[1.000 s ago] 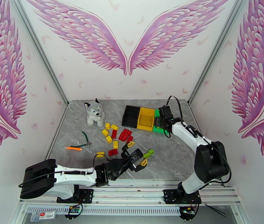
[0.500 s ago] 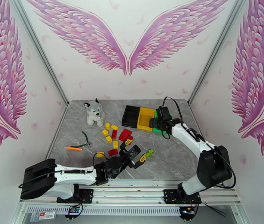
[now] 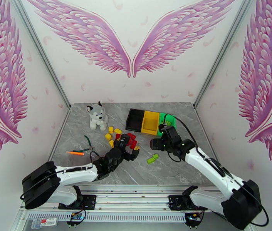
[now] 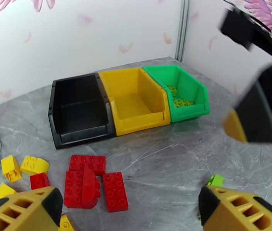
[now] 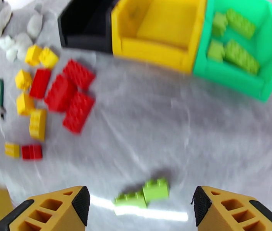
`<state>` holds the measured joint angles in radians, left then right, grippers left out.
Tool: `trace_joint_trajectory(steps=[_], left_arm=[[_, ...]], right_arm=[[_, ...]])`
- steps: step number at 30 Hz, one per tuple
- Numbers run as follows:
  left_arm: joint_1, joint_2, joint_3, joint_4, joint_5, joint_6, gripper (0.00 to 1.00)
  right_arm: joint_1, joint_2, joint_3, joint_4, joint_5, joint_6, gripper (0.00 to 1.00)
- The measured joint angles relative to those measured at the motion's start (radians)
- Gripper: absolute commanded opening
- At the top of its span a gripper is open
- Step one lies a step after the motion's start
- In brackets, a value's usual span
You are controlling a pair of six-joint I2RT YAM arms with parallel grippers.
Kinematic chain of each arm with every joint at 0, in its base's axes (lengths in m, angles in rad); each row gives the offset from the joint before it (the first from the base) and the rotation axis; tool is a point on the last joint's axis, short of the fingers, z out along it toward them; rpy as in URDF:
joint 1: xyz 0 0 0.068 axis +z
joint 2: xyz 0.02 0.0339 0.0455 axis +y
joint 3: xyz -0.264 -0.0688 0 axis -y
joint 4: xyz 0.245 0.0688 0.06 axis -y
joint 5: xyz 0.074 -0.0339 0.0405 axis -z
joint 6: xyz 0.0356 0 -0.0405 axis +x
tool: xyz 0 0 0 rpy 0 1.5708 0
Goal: Sort the legos into containers by color
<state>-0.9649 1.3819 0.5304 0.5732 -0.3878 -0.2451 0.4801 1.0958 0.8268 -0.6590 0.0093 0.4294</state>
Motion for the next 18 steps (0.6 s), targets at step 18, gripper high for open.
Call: trace_joint_trajectory(steps=[18], left_arm=[[0.088, 0.065, -0.068, 0.001, 0.087, -0.273, 0.99]], right_arm=[[0.198, 0.024, -0.225, 0.02, -0.064, 0.136, 0.77]])
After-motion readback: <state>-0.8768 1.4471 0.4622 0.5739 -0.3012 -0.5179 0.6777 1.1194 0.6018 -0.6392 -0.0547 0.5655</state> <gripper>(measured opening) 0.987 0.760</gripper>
